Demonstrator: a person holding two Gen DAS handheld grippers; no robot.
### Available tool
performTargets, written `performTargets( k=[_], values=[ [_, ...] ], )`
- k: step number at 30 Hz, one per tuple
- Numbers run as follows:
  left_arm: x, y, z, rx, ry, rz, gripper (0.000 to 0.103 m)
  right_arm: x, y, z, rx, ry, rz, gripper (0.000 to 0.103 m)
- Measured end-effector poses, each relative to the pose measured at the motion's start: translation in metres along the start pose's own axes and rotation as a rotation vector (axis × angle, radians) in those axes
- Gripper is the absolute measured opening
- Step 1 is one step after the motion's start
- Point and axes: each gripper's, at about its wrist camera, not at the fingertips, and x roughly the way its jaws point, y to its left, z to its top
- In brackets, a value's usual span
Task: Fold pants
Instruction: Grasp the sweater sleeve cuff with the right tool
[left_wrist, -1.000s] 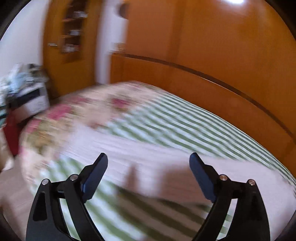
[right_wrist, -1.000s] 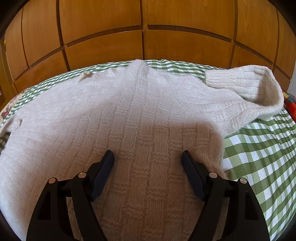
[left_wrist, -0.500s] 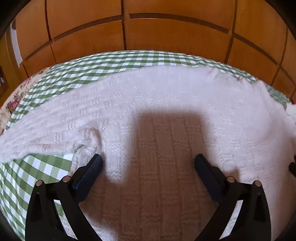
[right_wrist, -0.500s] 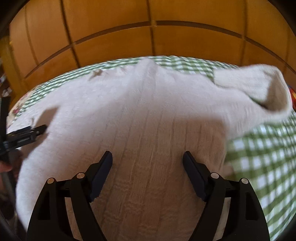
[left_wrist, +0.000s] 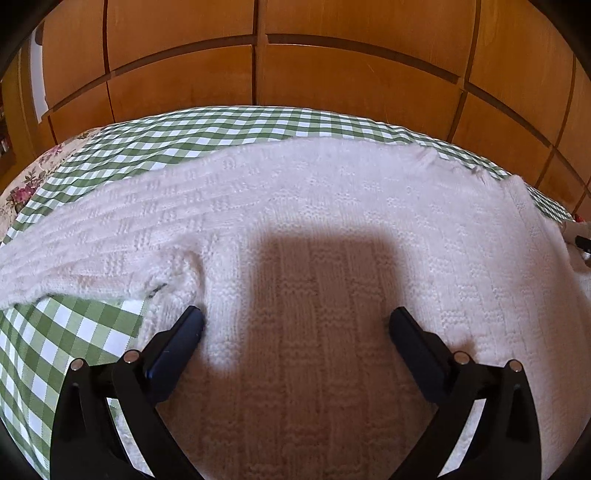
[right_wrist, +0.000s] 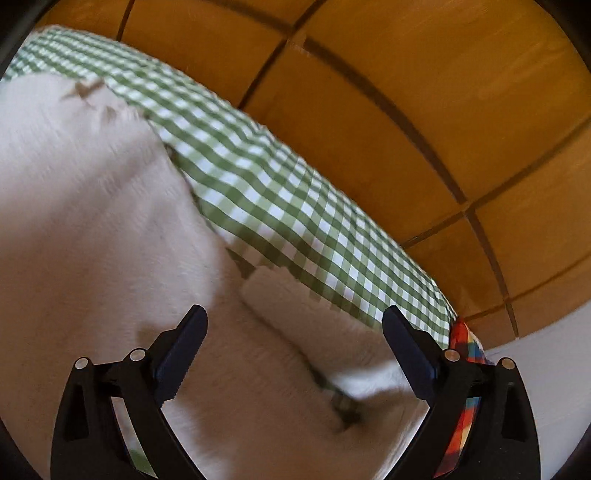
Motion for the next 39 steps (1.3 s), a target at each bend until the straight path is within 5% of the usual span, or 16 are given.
performTargets(
  k=[5,7,9,14,27,39],
  values=[
    [0.000,-0.002,-0.001,0.005,-0.007,0.006,0.101,0.038,-0.020,-0.006,0.048,0.121,0.022,0.094],
    [0.001,-0.001,-0.001,0.002,-0.009,0.003,0.101,0.045,-0.031,-0.015,0.132,0.121,0.096,0.077],
    [0.001,0.000,-0.001,0.001,-0.012,0.003,0.101,0.047,-0.044,-0.025,0.240,0.136,0.170,0.036],
    [0.000,0.000,-0.001,0.003,-0.011,0.002,0.101,0.035,-0.075,-0.061,0.474,0.101,0.187,0.019],
    [0.000,0.000,-0.002,0.003,-0.010,0.004,0.101,-0.007,-0.182,-0.202,1.127,-0.045,0.157,0.019],
    [-0.001,0.000,-0.002,0.007,-0.008,0.007,0.101,-0.009,-0.202,-0.341,1.559,-0.039,0.083,0.019]
  ],
)
